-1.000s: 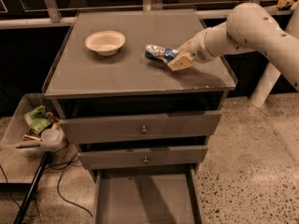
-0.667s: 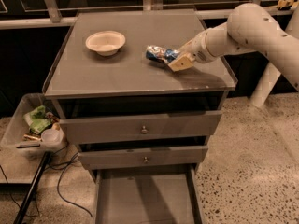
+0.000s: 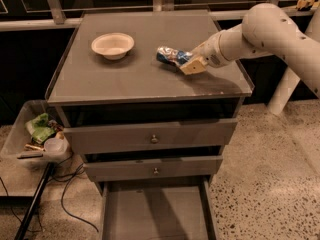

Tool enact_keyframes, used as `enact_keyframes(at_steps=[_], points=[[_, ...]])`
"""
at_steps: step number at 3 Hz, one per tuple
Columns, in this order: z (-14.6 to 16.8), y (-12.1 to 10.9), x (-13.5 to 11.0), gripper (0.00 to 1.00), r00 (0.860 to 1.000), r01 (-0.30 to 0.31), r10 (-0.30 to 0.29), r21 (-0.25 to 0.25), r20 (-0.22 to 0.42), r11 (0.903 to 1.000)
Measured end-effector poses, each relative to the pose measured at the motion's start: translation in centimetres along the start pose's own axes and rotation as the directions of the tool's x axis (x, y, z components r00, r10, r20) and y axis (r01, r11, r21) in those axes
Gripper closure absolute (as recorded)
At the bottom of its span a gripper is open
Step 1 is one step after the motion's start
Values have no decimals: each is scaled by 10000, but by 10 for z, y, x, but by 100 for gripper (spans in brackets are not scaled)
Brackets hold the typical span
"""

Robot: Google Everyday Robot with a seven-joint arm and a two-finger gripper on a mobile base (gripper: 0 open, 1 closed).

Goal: Pick redbull can from bottom drawer and place on counter

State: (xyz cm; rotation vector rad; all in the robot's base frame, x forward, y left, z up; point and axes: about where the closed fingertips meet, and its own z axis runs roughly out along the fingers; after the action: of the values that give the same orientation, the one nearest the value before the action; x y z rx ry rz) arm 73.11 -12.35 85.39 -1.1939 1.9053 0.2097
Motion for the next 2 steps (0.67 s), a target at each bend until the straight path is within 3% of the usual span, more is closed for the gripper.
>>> enact_keyframes(at_steps=[1,2], points=[[0,0,0,16,10000,0,0,-1,0,10000],[0,0,0,0,10000,0,0,-1,0,10000]])
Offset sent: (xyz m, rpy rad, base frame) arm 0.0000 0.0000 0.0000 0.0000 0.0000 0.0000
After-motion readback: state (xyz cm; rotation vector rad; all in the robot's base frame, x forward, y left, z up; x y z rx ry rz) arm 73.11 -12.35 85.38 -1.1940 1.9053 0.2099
